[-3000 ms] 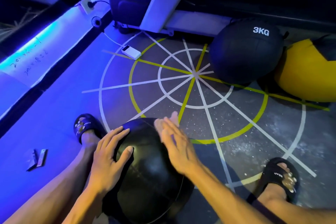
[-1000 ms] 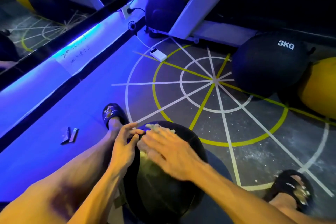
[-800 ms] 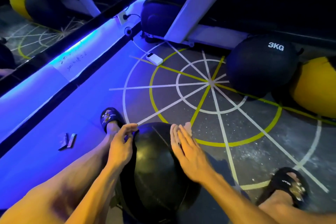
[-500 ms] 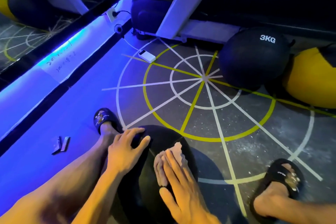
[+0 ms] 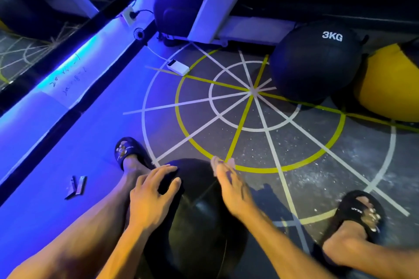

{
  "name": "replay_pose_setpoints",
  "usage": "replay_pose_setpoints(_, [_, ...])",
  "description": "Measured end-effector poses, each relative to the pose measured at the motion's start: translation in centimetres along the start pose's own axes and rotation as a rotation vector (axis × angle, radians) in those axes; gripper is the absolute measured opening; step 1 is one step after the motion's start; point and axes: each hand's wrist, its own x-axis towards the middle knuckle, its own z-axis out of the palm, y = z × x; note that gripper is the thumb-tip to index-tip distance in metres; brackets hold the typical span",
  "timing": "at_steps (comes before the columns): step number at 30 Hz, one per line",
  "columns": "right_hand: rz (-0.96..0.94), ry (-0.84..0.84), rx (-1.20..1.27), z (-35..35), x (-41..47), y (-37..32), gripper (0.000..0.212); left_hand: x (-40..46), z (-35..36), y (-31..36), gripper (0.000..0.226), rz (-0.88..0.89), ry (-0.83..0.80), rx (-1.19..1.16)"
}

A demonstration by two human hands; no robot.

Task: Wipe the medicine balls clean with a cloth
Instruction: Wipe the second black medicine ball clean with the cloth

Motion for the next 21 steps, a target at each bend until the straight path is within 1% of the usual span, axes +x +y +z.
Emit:
replay_pose_setpoints(2, [-0.452, 0.064, -0.198, 1.5, -3.0, -0.8, 0.046, -0.3, -0.3, -0.7, 0.040, -0.005, 0.002, -0.032])
replay_pose_setpoints(3, [-0.612, 0.100, -0.266, 1.9, -3.7, -0.1, 0.047, -0.6, -0.4, -0.9, 0.041, -0.003, -0.006, -0.042])
replay_pose_setpoints(4, [-0.650, 0.104, -0.258, 1.8, -3.6, 0.6, 0.048, -0.8, -0.4, -0.9, 0.041, 0.002, -0.010, -0.051])
replay_pose_setpoints(5, [-0.576, 0.085, -0.193, 1.5, -2.8, 1.6, 0.048, -1.1, -0.3, -0.8, 0.040, 0.014, -0.008, -0.051])
replay_pose_setpoints(6, [-0.440, 0.063, -0.113, 0.9, -1.8, 2.7, 0.051, -1.4, -0.2, -0.7, 0.040, 0.029, -0.002, -0.049])
replay_pose_setpoints(7, [-0.262, 0.038, -0.055, 0.1, -0.7, 3.8, 0.057, -1.6, -0.1, -0.4, 0.039, 0.039, -0.001, -0.038])
replay_pose_setpoints(9, [0.166, -0.029, -0.034, -1.3, 1.0, 4.3, 0.080, -1.7, 0.1, -0.1, 0.038, 0.035, -0.001, -0.012])
replay_pose_setpoints(10, [0.254, -0.052, 0.019, -1.4, 1.5, 4.6, 0.090, -1.7, 0.1, -0.1, 0.038, 0.038, 0.005, -0.007])
replay_pose_setpoints(11, [0.242, -0.057, 0.078, -1.2, 1.4, 4.5, 0.091, -1.9, 0.1, -0.3, 0.037, 0.045, 0.010, -0.015])
replay_pose_setpoints(12, [0.125, -0.052, 0.115, -0.7, 0.9, 3.4, 0.080, -1.8, 0.0, -0.5, 0.037, 0.050, 0.015, -0.017])
replay_pose_setpoints(14, [-0.131, -0.078, 0.055, 0.2, -0.4, 0.0, 0.055, -1.6, 0.2, -0.6, 0.038, 0.046, 0.014, -0.016])
replay_pose_setpoints(15, [-0.229, -0.103, -0.026, 0.4, -0.8, -1.0, 0.051, -1.7, 0.2, -0.5, 0.038, 0.048, 0.006, -0.009])
replay_pose_setpoints(16, [-0.303, -0.126, -0.105, 0.5, -0.8, -1.4, 0.053, -1.8, 0.3, -0.3, 0.039, 0.052, -0.003, -0.008])
replay_pose_setpoints(17, [-0.321, -0.144, -0.139, 0.3, -0.1, -1.3, 0.054, -1.9, 0.4, -0.2, 0.039, 0.060, -0.005, -0.007])
replay_pose_setpoints(18, [-0.268, -0.171, -0.143, -0.1, 1.1, -0.8, 0.055, -1.8, 0.4, -0.1, 0.039, 0.065, -0.004, -0.012])
replay_pose_setpoints(19, [-0.172, -0.186, -0.122, -0.6, 2.6, 0.1, 0.055, -1.7, 0.5, 0.0, 0.039, 0.067, -0.008, -0.021])
replay_pose_setpoints(20, [-0.047, -0.194, -0.095, -1.2, 3.9, 0.8, 0.057, -1.7, 0.6, 0.1, 0.038, 0.065, -0.012, -0.028])
replay_pose_setpoints(21, [0.087, -0.200, -0.052, -1.7, 4.9, 1.0, 0.064, -1.6, 0.6, 0.1, 0.038, 0.064, -0.017, -0.029])
